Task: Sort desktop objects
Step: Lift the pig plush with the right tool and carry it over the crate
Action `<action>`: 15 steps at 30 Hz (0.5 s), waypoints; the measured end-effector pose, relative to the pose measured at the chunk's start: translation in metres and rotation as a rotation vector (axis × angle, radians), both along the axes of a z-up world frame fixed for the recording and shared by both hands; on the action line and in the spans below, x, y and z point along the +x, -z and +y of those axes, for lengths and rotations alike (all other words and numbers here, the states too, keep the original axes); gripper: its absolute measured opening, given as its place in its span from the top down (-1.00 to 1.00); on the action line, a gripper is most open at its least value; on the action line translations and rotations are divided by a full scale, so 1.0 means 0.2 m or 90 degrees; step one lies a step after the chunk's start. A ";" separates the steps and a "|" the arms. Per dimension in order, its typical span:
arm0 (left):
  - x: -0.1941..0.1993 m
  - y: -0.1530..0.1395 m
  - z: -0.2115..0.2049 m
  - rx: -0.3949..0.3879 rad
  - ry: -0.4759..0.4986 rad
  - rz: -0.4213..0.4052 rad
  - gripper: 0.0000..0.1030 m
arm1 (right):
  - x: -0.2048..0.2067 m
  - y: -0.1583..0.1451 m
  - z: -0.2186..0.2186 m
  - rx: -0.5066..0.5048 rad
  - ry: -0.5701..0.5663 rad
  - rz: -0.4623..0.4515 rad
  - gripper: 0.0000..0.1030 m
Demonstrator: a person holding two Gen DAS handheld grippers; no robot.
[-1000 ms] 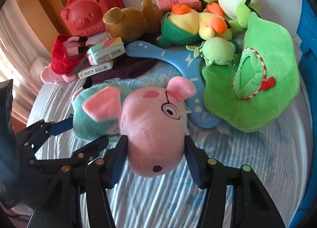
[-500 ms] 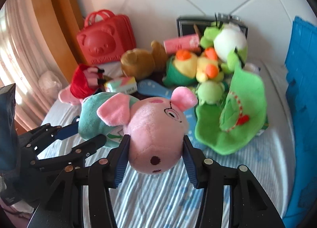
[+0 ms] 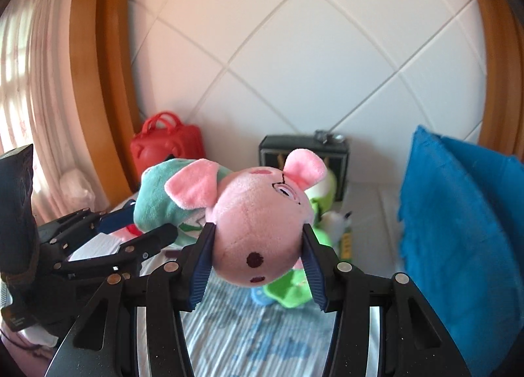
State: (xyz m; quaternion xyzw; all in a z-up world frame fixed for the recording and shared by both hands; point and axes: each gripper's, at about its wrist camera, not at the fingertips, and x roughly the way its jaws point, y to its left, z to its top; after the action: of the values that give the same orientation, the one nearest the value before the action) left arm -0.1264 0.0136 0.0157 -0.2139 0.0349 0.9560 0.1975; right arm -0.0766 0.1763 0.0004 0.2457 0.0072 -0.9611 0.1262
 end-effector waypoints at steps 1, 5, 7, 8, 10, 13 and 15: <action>0.00 -0.03 0.05 0.001 0.011 0.009 0.10 | 0.02 -0.04 0.04 0.004 0.010 0.010 0.04; 0.01 -0.15 0.26 0.006 0.055 0.035 0.10 | 0.12 -0.17 0.23 0.012 0.055 0.043 0.04; 0.03 -0.20 0.40 0.004 0.079 0.050 0.10 | 0.15 -0.21 0.34 0.011 0.076 0.055 0.04; 0.03 -0.22 0.46 0.003 0.089 0.055 0.10 | 0.17 -0.24 0.41 0.008 0.088 0.061 0.04; 0.04 -0.26 0.61 -0.001 0.112 0.063 0.10 | 0.21 -0.27 0.55 0.003 0.111 0.069 0.04; 0.04 -0.31 0.85 -0.007 0.142 0.071 0.10 | 0.23 -0.32 0.74 0.000 0.136 0.074 0.04; 0.02 -0.34 1.00 -0.009 0.158 0.070 0.10 | 0.23 -0.34 0.91 -0.004 0.152 0.074 0.04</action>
State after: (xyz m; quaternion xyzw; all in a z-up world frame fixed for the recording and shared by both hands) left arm -0.1225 0.2139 0.0829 -0.1568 0.0786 0.9342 0.3106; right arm -0.0309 0.3583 0.0692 0.1880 -0.0175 -0.9820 0.0106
